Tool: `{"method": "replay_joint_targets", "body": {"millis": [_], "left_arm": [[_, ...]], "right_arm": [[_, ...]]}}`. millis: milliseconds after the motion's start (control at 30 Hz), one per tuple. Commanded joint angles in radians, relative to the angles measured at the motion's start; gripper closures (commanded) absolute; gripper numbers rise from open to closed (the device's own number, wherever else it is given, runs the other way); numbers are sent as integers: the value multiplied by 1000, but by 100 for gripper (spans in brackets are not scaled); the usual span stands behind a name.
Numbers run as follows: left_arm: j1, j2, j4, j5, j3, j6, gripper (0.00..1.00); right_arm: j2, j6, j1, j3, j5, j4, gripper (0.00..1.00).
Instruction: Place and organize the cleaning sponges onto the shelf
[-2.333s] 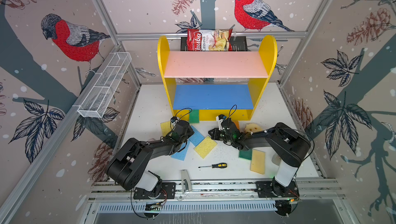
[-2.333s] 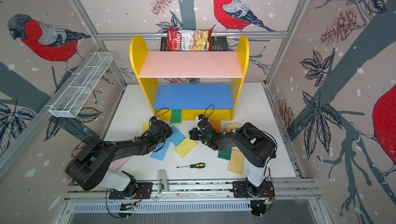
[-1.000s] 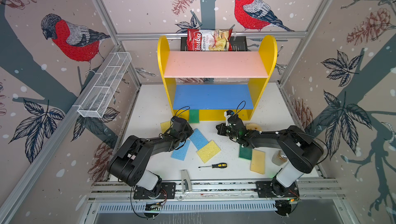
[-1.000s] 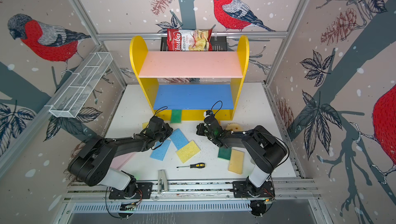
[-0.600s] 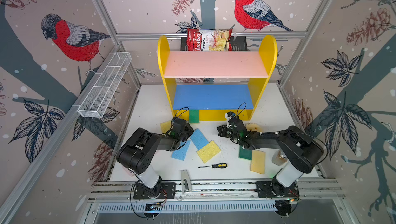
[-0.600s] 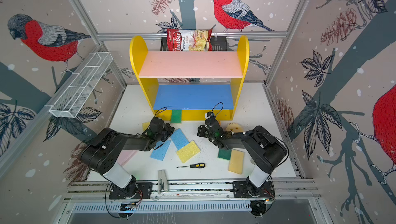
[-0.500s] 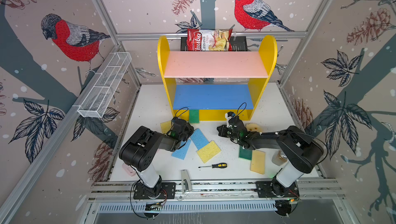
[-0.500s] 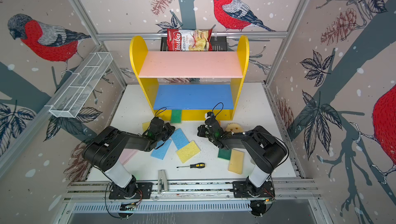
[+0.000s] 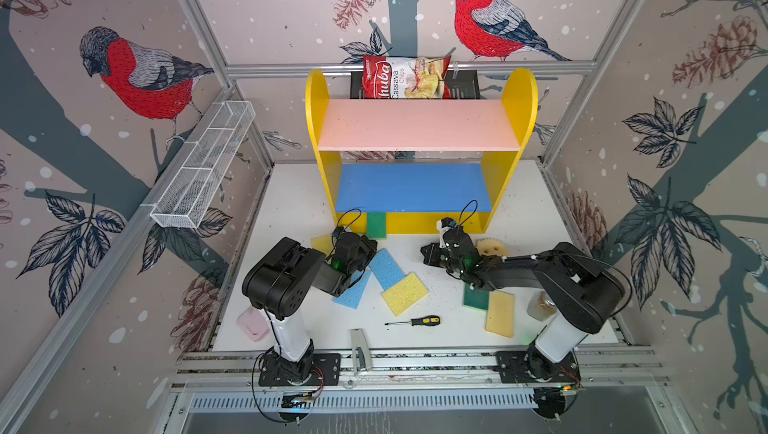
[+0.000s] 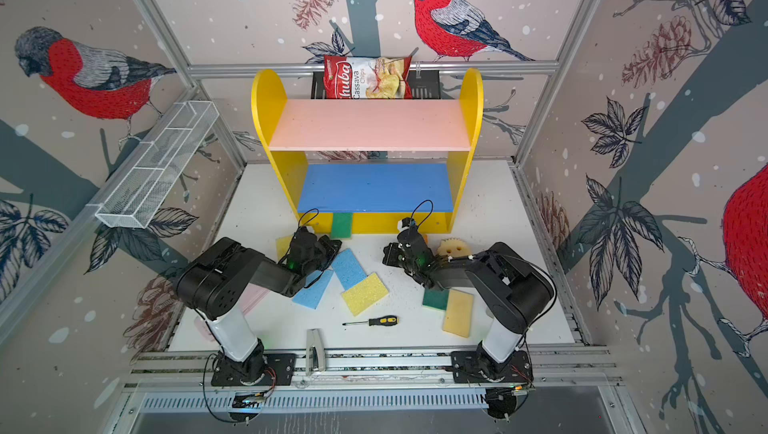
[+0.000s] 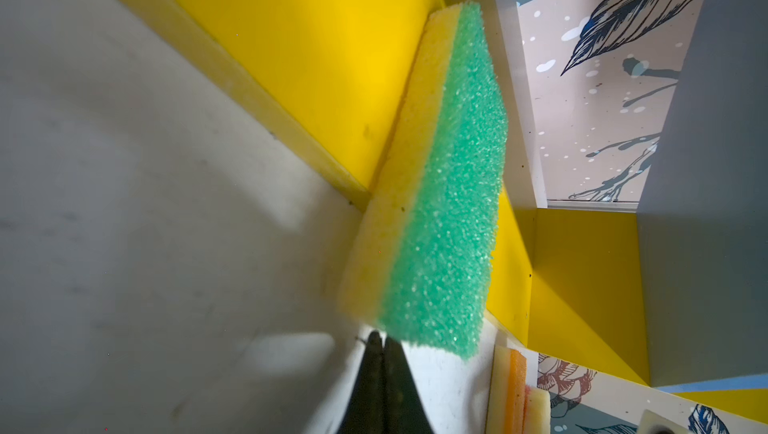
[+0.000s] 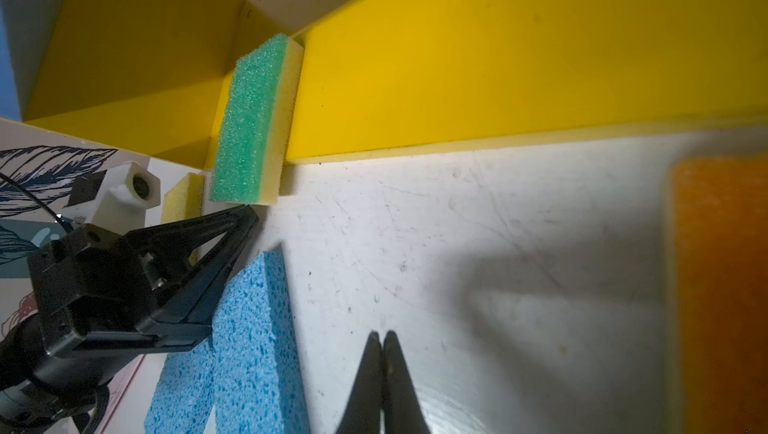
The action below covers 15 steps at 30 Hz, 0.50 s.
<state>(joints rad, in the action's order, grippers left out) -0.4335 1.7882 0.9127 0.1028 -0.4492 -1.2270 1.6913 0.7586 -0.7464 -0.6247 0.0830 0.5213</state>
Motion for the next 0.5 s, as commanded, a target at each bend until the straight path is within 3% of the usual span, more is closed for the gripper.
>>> {"method": "replay_joint_targets", "body": {"millis": [0,467], "left_arm": [[2,19,100,-9,4,-5,100],[2,149,345,10,3,-29,100]], "right_arm": [[16,-10,-1,-11,7,18,99],[50,-10,-1,-24,21,15,99]]}}
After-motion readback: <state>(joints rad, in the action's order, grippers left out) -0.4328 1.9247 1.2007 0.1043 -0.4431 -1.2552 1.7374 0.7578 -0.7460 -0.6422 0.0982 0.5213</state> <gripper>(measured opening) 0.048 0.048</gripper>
